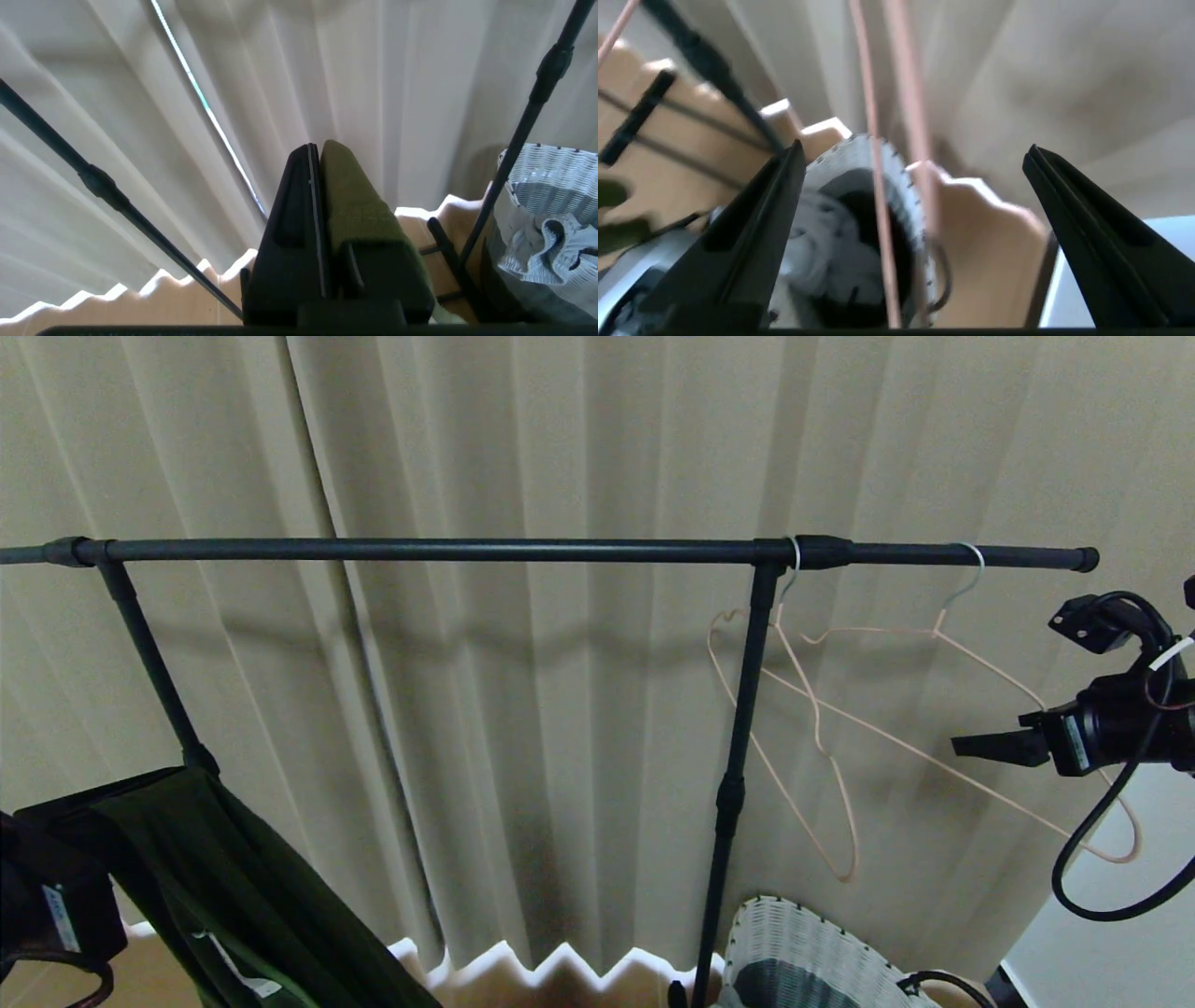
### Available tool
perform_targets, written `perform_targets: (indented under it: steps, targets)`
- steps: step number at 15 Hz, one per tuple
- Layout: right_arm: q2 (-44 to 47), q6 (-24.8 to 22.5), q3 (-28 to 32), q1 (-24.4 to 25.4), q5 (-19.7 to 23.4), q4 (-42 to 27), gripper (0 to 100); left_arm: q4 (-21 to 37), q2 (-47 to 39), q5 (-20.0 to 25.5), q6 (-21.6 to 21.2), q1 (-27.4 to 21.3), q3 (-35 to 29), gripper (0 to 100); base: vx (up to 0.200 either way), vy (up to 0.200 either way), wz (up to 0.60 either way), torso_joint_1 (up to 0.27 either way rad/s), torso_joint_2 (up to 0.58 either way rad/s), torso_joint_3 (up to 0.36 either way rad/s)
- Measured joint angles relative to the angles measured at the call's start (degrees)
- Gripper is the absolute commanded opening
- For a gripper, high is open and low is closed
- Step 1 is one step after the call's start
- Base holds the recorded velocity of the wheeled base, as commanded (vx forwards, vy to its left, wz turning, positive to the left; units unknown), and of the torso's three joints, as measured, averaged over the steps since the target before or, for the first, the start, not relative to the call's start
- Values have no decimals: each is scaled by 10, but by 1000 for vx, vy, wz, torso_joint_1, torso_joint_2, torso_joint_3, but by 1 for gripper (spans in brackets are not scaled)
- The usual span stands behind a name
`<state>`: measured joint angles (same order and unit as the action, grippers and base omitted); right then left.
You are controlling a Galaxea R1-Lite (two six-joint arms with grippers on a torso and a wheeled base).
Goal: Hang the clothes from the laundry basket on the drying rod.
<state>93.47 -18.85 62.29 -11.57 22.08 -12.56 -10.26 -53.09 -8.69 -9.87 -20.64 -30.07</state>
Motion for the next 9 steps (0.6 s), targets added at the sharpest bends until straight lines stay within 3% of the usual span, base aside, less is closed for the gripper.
perform_targets:
  steps: [9]
  targets:
    - [-14, 17, -5, 39, -8, -11, 100, -1, 0, 0, 0, 0, 1, 0, 0, 0, 0, 0, 0, 0]
